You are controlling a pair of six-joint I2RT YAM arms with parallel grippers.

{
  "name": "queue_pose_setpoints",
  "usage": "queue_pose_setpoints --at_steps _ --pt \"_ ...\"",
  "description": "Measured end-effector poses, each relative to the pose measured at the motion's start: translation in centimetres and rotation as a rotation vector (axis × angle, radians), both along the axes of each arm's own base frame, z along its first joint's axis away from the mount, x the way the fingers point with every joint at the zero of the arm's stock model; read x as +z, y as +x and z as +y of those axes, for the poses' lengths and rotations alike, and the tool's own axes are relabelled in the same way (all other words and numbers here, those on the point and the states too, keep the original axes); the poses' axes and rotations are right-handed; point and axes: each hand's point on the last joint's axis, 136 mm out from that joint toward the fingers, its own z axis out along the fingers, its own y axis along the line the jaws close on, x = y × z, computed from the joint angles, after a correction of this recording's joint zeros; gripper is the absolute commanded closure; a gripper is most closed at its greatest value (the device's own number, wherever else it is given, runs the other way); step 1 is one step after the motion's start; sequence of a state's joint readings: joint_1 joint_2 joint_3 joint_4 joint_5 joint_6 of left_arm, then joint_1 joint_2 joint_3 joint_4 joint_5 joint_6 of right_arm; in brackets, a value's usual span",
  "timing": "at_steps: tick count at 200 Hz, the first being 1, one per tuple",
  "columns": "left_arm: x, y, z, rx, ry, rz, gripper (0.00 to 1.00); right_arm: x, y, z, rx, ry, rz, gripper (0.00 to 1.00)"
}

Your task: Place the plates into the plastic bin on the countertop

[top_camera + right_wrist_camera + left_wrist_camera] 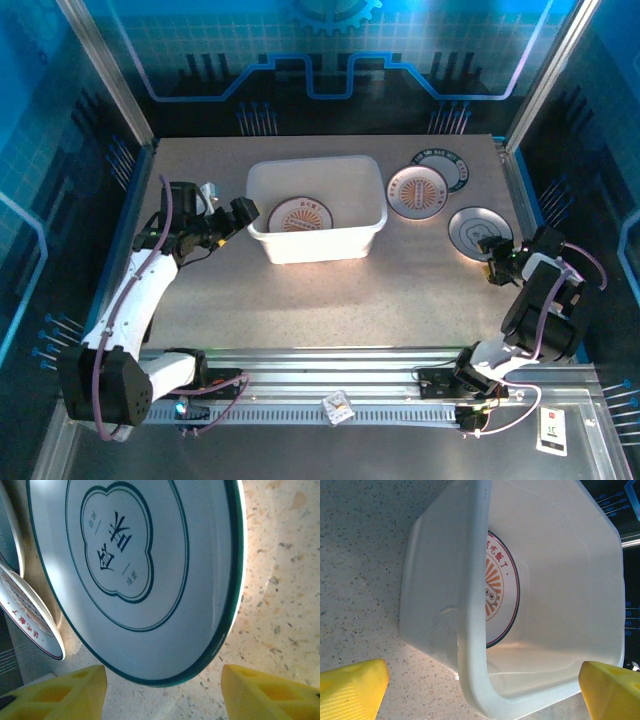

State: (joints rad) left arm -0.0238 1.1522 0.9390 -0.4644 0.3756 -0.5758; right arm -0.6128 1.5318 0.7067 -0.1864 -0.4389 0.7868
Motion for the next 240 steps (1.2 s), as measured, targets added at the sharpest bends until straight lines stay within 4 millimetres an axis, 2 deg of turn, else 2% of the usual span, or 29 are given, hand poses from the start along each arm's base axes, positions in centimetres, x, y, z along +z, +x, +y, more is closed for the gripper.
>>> queue_pose_setpoints --at_steps 116,200,240 --pt "0.0 0.0 0.0 0.001 -0.001 0.002 0.01 -1.4 1.9 -1.0 -0.046 0.036 -0.039 0.5" --pt "0.0 0.0 0.0 0.002 -0.001 0.0 0.01 -2.3 1.6 -1.2 -0.081 0.044 -0.04 0.77" --pt "0.2 -0.1 0.0 0.002 -0.001 -0.006 0.02 -2.4 1.5 -1.0 -0.083 0.048 -0.055 0.84"
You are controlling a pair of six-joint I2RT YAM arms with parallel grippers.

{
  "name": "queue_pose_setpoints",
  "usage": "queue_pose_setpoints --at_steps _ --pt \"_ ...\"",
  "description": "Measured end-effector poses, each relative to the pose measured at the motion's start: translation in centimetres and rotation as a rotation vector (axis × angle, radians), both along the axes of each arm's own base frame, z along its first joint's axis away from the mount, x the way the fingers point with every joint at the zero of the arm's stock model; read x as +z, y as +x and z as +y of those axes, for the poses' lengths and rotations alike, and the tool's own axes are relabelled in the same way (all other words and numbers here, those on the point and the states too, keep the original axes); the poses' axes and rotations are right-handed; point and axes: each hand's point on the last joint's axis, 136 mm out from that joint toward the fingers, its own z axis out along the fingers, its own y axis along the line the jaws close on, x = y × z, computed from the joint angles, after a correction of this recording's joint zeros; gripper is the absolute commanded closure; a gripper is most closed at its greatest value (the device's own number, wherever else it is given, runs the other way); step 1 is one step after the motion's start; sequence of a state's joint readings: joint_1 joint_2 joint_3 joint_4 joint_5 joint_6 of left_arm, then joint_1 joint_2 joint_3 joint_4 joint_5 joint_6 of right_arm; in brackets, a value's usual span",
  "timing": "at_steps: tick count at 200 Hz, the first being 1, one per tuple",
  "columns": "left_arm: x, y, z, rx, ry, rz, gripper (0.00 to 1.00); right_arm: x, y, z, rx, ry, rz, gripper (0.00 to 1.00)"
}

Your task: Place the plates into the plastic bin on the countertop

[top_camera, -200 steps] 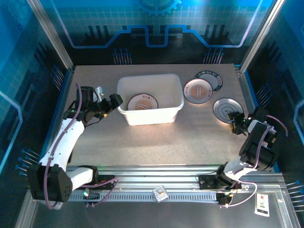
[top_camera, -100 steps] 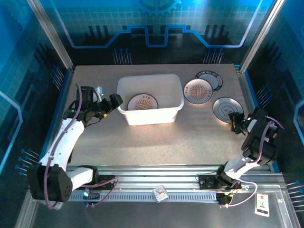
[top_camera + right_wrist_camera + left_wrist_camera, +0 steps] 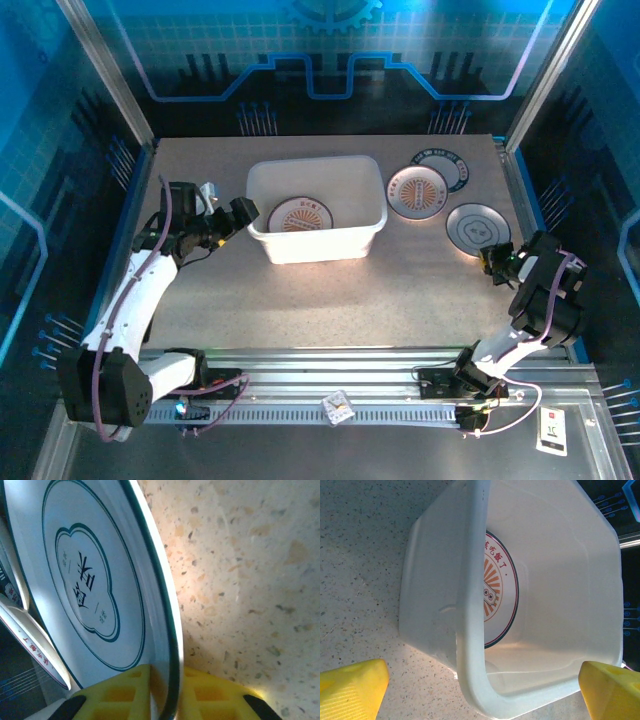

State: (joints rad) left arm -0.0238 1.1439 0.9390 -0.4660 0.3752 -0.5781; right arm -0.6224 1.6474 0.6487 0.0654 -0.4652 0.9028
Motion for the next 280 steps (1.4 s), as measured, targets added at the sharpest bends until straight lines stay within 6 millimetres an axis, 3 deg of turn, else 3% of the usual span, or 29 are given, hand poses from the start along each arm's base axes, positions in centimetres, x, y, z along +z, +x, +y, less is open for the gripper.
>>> queue_pose_setpoints --at_steps 87,138,196,235,280 --pt "0.5 -0.1 0.0 -0.001 0.0 -0.015 0.02 3.0 -0.9 0.9 -0.002 -0.028 -0.07 0.91" --pt "0.7 -0.2 0.0 -0.001 -0.001 -0.023 0.01 7.0 -1.6 1.5 0.008 -0.08 -0.141 0.93" --pt "0.9 -0.3 -0.1 -0.007 -0.006 -0.029 0.01 10.1 -2.8 3.0 0.043 -0.099 -0.198 0.94" --pt "1.3 -0.5 -0.2 -0.012 -0.011 -0.04 0.01 12.5 -3.2 5.4 0.115 -0.115 -0.234 0.95" --pt "1.4 -0.5 -0.2 -0.013 -0.011 -0.042 0.01 17.8 -1.6 9.4 0.257 -0.169 -0.324 0.96"
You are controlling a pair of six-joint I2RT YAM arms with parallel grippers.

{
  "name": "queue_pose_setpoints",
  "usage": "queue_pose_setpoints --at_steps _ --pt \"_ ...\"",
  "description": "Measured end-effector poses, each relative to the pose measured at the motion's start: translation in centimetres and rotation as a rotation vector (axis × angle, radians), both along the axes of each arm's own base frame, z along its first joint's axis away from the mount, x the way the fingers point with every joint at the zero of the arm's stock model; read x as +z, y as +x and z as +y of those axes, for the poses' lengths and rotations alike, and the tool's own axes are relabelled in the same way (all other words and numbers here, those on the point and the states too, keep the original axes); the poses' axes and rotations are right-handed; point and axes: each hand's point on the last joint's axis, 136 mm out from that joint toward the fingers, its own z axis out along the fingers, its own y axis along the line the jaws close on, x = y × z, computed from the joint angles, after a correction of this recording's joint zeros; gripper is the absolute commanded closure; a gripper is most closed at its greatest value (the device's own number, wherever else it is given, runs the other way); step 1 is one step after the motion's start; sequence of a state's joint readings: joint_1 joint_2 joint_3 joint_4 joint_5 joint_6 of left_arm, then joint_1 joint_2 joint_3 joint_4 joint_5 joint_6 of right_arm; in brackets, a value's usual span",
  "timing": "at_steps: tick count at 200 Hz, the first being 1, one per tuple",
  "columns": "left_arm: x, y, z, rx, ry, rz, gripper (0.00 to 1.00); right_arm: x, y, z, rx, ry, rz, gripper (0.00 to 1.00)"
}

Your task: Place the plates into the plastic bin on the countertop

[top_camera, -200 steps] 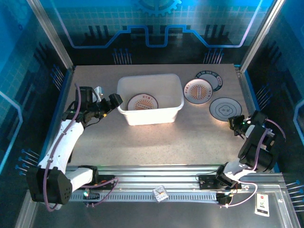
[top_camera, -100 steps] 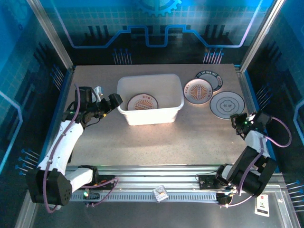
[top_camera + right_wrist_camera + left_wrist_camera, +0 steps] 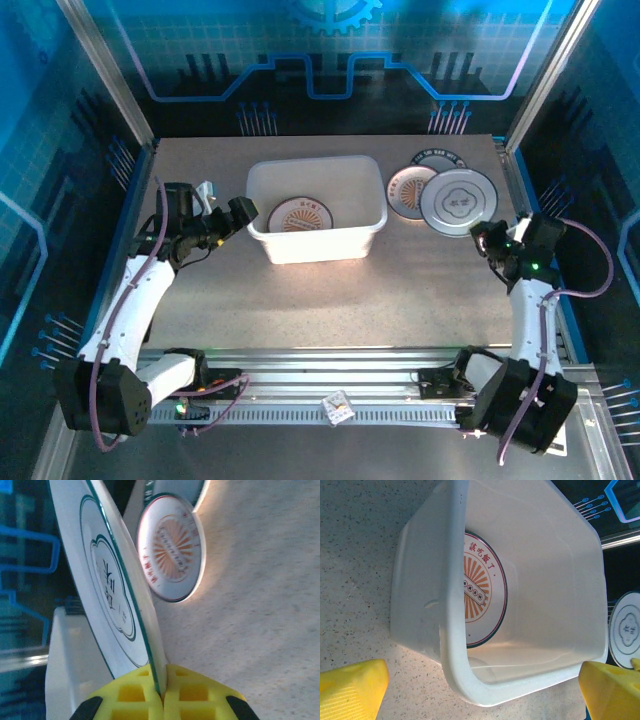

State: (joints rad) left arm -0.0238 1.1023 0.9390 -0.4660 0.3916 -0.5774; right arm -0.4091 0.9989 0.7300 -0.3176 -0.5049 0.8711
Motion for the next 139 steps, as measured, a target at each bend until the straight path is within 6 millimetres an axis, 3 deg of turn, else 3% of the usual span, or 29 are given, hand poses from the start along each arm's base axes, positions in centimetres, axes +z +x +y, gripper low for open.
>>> queue_pose_setpoints --at_steps 84,139 --pt "0.1 -0.1 -0.1 -0.005 -0.004 -0.002 0.01 5.9 3.8 8.7 0.241 -0.101 -0.079 0.97" --pt "0.1 -0.1 -0.1 -0.005 -0.003 0.0 0.01 8.4 7.7 17.4 0.458 -0.132 -0.113 0.97"
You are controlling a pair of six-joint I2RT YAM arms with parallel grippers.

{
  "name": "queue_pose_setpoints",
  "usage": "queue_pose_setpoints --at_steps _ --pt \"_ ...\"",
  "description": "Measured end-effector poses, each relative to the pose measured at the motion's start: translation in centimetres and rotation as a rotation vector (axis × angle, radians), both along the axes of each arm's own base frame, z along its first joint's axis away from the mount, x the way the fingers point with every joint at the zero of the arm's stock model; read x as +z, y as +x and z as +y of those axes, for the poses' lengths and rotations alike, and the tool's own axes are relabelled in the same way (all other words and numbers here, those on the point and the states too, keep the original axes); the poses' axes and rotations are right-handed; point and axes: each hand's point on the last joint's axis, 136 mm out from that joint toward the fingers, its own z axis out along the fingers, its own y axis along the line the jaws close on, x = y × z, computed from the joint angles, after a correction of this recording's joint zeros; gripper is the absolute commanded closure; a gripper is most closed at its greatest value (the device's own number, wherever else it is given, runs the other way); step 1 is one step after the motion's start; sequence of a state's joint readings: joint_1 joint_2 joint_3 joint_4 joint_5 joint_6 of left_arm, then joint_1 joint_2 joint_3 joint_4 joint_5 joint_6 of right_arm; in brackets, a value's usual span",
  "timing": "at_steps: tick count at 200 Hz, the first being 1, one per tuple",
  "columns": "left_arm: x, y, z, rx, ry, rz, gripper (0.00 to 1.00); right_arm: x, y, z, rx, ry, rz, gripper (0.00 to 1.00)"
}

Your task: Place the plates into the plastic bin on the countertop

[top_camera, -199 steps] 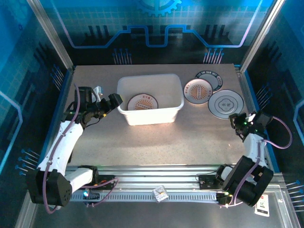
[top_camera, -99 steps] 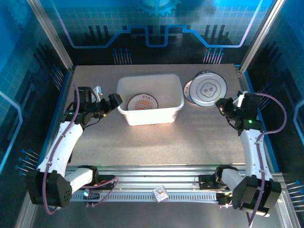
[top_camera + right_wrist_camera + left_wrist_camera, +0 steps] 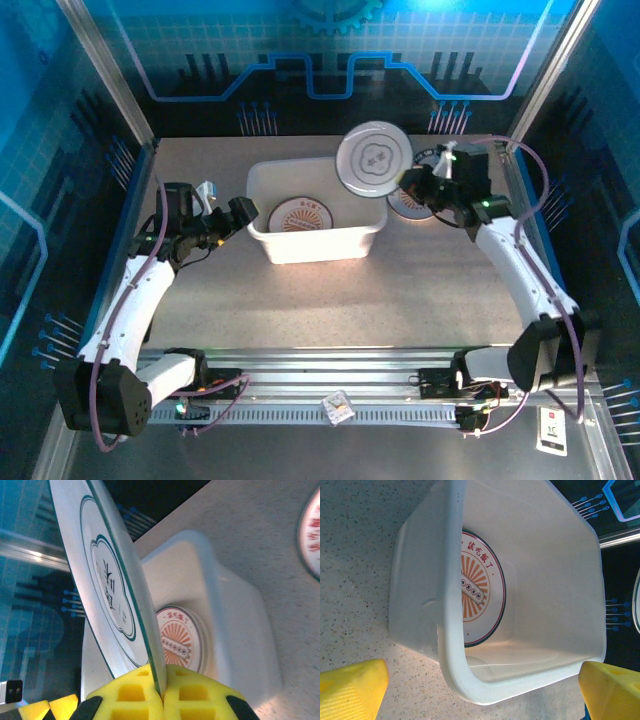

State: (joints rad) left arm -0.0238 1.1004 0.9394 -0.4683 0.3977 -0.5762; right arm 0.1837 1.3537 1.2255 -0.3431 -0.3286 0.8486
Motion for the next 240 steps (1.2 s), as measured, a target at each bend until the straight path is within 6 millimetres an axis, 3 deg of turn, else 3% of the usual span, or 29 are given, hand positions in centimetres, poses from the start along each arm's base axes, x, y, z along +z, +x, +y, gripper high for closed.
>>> queue_pose_setpoints --at_steps 39,68,95,123,170,240 --pt "-0.2 -0.2 0.0 -0.001 0.002 0.012 0.02 -0.3 2.1 6.5 0.145 -0.028 -0.002 0.97" --pt "-0.5 -0.3 0.1 0.004 0.008 0.022 0.01 -2.9 2.5 10.6 0.236 -0.048 0.046 0.97" --pt "-0.8 -0.2 0.2 0.008 0.012 0.034 0.01 -5.7 2.5 13.0 0.294 -0.066 0.103 0.97" --pt "-1.3 0.0 0.2 0.01 0.014 0.049 0.02 -7.9 2.6 14.6 0.338 -0.08 0.149 0.97" --pt "-1.5 0.1 0.3 0.015 0.019 0.056 0.01 -9.7 2.6 16.6 0.413 -0.075 0.195 0.98" --pt "-1.9 0.2 0.4 0.018 0.021 0.068 0.01 -12.5 1.9 16.9 0.444 -0.079 0.278 0.98"
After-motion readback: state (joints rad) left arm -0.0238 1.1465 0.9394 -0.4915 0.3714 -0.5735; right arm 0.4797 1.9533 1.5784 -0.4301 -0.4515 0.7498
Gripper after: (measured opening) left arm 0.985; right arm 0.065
